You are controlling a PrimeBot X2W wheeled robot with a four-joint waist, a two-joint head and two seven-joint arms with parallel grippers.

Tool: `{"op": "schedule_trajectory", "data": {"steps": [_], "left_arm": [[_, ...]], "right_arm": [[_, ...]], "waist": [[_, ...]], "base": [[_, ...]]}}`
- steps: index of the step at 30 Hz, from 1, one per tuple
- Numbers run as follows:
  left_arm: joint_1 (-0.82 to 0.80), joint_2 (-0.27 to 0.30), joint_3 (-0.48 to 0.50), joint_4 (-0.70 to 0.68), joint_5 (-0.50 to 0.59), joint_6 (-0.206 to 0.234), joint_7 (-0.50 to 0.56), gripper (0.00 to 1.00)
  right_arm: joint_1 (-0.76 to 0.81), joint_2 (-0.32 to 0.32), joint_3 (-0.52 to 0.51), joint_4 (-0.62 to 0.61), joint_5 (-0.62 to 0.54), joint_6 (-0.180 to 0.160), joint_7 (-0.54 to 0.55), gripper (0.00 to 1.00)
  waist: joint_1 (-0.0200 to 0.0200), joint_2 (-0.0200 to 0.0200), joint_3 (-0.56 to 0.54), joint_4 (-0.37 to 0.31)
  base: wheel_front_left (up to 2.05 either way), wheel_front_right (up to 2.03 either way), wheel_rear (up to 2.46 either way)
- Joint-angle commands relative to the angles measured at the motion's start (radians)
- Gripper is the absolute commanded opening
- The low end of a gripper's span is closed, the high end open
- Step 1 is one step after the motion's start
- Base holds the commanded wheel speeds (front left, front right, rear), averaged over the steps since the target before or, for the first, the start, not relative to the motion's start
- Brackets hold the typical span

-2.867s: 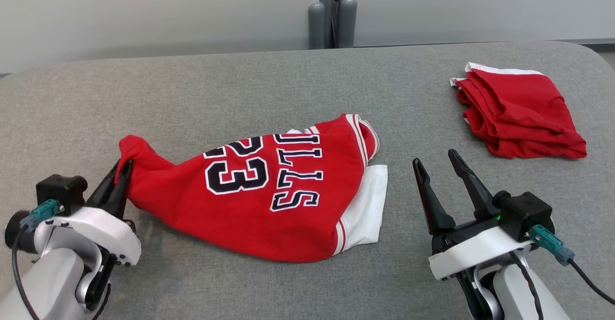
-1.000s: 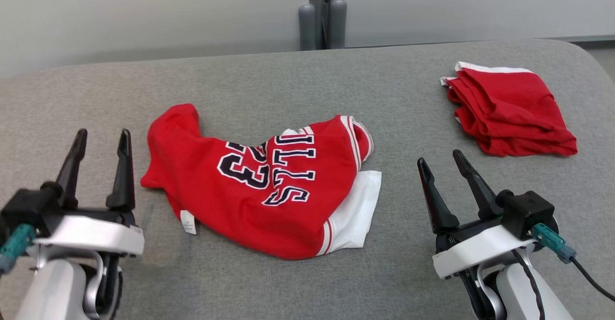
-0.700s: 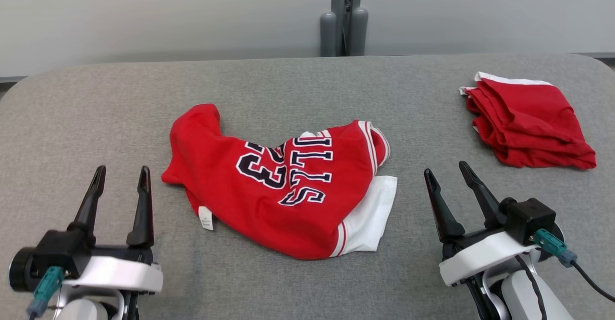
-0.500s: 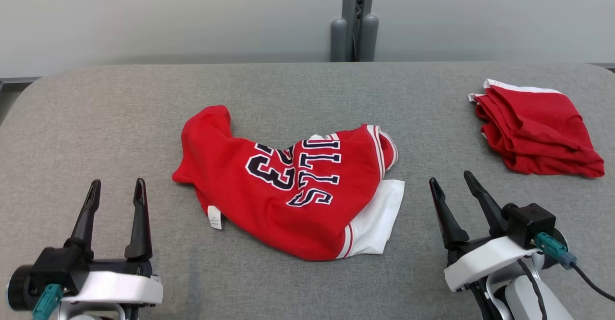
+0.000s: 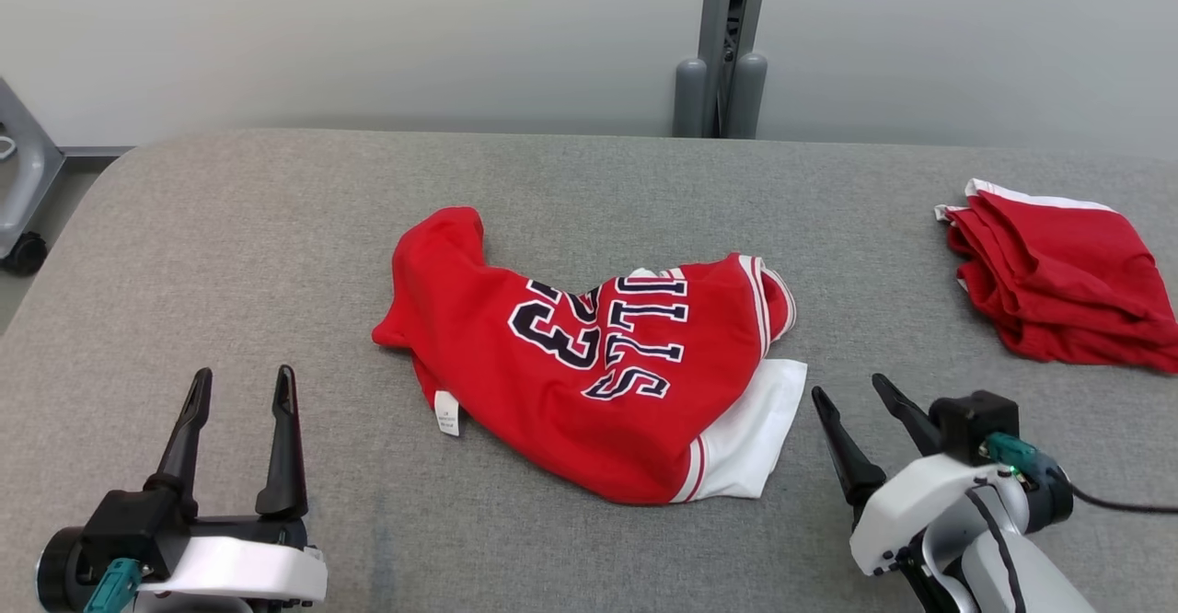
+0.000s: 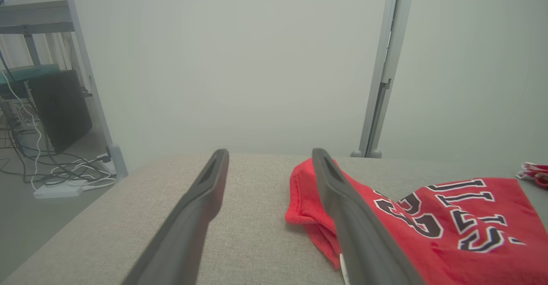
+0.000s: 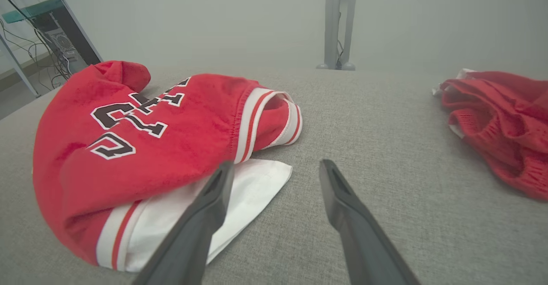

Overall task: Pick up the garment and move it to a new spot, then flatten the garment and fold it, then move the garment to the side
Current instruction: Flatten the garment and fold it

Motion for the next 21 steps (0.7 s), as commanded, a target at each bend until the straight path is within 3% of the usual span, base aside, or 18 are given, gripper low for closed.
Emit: {"op": "schedule_trajectory", "data": {"steps": [1, 21], "left_arm": [[-0.005, -0.002, 0.004, 0.002, 0.008, -0.005, -0.003, 1.0], [-0.048, -0.026, -0.03, 0.016, 0.023, -0.032, -0.003, 1.0]], "right_arm": [[-0.023, -0.013, 0.009, 0.022, 0.005, 0.0, 0.016, 1.0], [-0.301, -0.018, 0.115, 0.425, 0.072, 0.0, 0.095, 1.0]], "waist": [[0.0, -0.0001, -0.001, 0.005], [0.0, -0.0001, 0.04, 0.089]], "base": [[0.0, 0.0, 0.0], [0.0, 0.0, 0.0]]}}
